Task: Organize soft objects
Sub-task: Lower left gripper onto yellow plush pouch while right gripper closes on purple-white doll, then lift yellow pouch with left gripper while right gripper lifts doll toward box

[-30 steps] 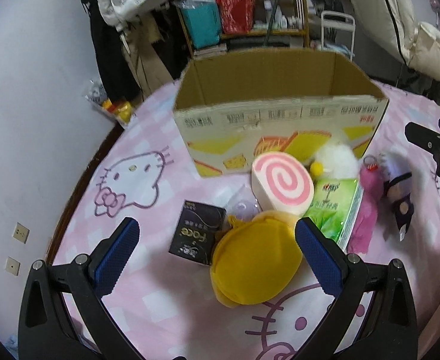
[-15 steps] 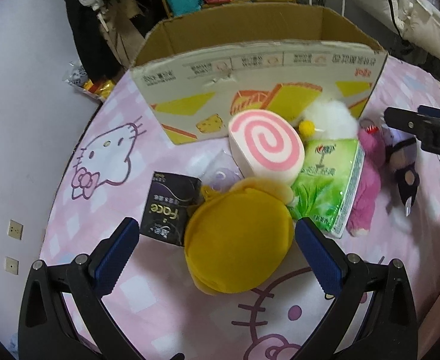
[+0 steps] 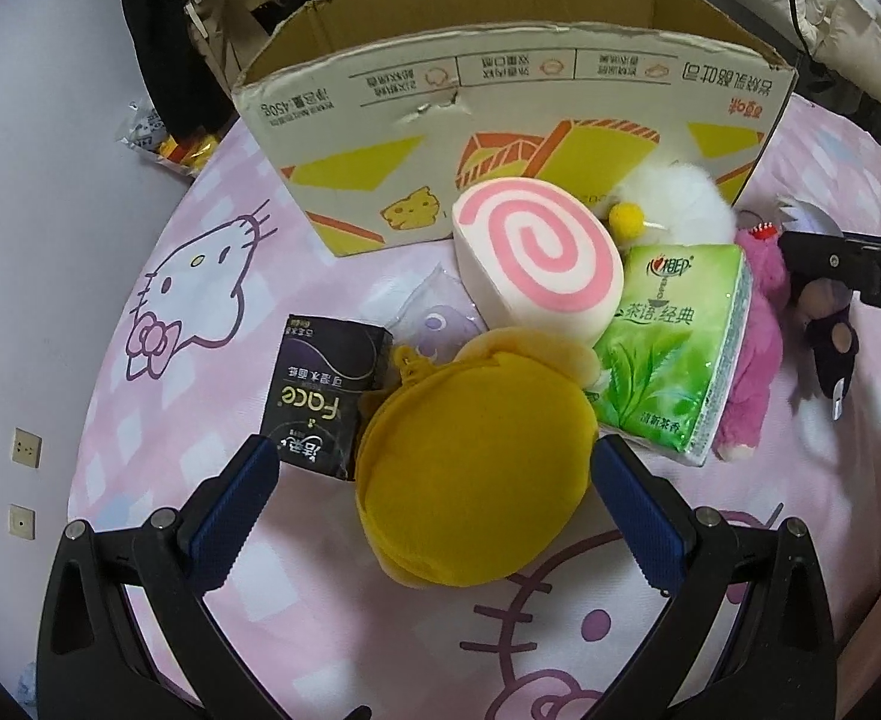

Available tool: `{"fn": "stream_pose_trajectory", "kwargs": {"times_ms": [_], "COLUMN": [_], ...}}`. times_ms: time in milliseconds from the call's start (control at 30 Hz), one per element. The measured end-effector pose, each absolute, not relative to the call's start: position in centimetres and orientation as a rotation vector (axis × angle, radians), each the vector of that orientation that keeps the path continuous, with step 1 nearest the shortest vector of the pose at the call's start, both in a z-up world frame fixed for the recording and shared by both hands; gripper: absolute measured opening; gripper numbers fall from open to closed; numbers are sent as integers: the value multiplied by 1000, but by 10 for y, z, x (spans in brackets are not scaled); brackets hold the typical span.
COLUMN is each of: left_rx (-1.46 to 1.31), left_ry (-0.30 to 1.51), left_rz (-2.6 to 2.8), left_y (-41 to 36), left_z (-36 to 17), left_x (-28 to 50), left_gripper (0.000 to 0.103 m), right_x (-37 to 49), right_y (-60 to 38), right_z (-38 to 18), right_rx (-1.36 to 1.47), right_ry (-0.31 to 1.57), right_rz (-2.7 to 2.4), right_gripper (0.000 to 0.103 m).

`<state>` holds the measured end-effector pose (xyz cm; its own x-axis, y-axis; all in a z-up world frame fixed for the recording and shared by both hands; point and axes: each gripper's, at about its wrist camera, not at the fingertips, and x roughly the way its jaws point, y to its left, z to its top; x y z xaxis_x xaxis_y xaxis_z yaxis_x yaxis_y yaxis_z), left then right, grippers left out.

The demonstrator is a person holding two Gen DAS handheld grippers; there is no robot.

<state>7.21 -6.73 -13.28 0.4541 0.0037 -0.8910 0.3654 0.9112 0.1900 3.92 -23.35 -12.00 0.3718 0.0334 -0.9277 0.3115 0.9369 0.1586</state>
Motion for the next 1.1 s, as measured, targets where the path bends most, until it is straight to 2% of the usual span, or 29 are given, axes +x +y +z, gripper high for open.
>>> {"fn": "stream_pose_trajectory", "kwargs": {"times_ms": [233, 333, 400, 500, 833, 1100], "left_rx": [370, 360, 348, 328, 278, 217], "left_ry": [1106, 1117, 1121, 1126, 1075, 969], "left_rz": [-248, -270, -294, -310, -308, -270], "left_y": [-67, -67, -68, -67, -63, -50], "left_z": [-140, -143, -142, -142, -128, -101], "left_x": [77, 78, 78, 77, 70, 57], "left_gripper": [102, 93, 81, 74, 71, 71], "right_x": [38, 38, 38, 36, 33, 20], "right_y": [-231, -231, -231, -231, -232, -226], "right_z": [-119, -118, -118, -117, -104, -71], "right_rx": [332, 331, 331, 325, 336, 309], "right_ry": [1179, 1177, 1177, 1174, 1115, 961], "right_rz": [-178, -178, -177, -176, -175, -154], "right_gripper": [64, 63, 63, 63, 61, 61]}}
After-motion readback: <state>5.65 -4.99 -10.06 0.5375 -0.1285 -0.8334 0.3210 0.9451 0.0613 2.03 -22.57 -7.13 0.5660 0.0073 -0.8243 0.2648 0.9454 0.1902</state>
